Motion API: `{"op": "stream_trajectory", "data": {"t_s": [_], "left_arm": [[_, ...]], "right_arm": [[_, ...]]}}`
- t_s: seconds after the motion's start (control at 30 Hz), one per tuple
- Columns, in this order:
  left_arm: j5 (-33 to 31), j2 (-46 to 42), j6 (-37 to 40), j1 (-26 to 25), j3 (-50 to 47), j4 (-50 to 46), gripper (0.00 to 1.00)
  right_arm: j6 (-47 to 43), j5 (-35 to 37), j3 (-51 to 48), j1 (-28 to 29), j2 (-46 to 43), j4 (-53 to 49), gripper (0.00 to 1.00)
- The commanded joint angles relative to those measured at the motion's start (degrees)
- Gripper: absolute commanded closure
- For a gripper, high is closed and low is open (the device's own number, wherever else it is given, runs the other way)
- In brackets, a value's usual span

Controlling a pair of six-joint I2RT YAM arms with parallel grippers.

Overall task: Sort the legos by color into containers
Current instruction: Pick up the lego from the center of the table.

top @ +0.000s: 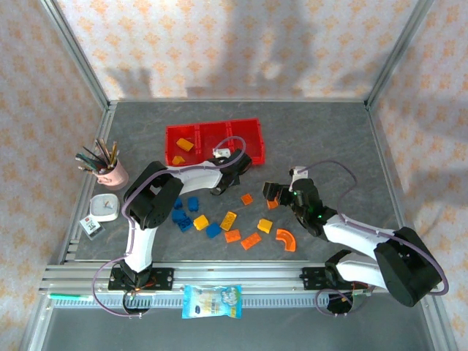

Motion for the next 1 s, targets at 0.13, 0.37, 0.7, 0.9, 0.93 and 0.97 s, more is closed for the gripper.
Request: {"op": "stream_trajectory", "data": {"t_s": [0.13, 0.37, 0.7, 0.9, 0.93, 0.97], "left_arm": [[0.29, -0.22, 2.57, -0.83, -0.29, -3.12, 0.65], [1.16, -2.63, 3.34, -2.2, -0.99, -3.59, 0.75], [3.52, -13.26, 2.05, -5.0, -8.51, -3.66, 0.8], [1.82, -22.61, 2.04, -4.74, -12.69, -2.85, 0.81], [1.12, -23.7, 2.36, -4.34, -12.67, -3.15, 0.82], [0.5, -24.84, 2.59, -3.8, -12.52, -3.32, 0.82]], "right_arm": [[-0.65, 1.13, -0.46, -0.26, 0.19, 1.54, 0.0], [-1.08, 0.97, -0.44, -0.26, -1.19, 0.3, 0.0], [-2.39, -6.1, 3.51, -0.21, -2.83, -5.45, 0.0], [-0.85, -9.91, 6.55, 0.63, -1.29, -7.23, 0.0], [-0.62, -10.32, 7.3, 1.07, -1.02, -7.48, 0.0], [-0.29, -10.38, 7.81, 1.45, -0.75, -7.64, 0.0]]}}
